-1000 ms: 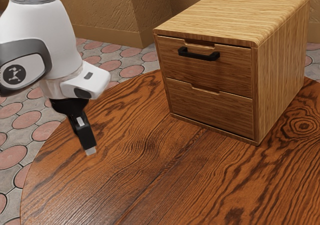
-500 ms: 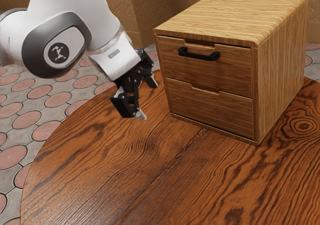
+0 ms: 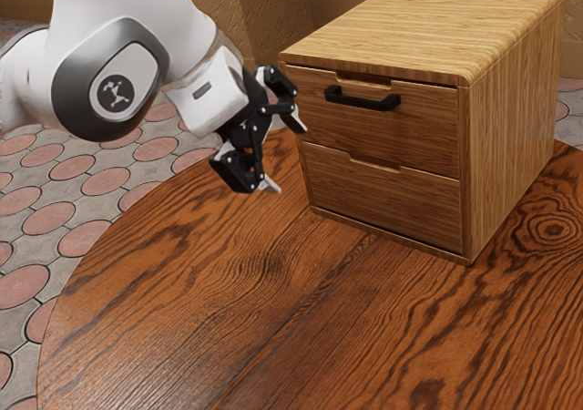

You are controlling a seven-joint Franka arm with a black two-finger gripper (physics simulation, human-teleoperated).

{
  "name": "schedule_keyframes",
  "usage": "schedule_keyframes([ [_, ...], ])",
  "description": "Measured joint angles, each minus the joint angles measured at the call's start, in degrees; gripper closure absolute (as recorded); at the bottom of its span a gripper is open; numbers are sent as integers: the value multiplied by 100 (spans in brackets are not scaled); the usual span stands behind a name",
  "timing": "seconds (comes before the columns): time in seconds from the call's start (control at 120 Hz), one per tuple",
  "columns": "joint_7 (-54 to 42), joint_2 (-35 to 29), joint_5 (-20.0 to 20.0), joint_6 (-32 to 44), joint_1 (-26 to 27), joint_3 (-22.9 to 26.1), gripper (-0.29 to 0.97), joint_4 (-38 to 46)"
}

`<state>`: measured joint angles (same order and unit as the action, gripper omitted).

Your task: Pull the drawer handle with one arm to open the drawer

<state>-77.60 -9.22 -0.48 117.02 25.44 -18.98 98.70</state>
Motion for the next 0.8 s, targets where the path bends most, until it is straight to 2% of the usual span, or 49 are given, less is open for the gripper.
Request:
schedule_keyframes([
  [0.175, -215, 24, 0, 55, 13, 23, 0, -124],
  [0.308, -334, 314, -33, 168, 30, 104, 0, -343],
  [0.8, -533, 696, -101, 868, -45, 65, 0, -349],
])
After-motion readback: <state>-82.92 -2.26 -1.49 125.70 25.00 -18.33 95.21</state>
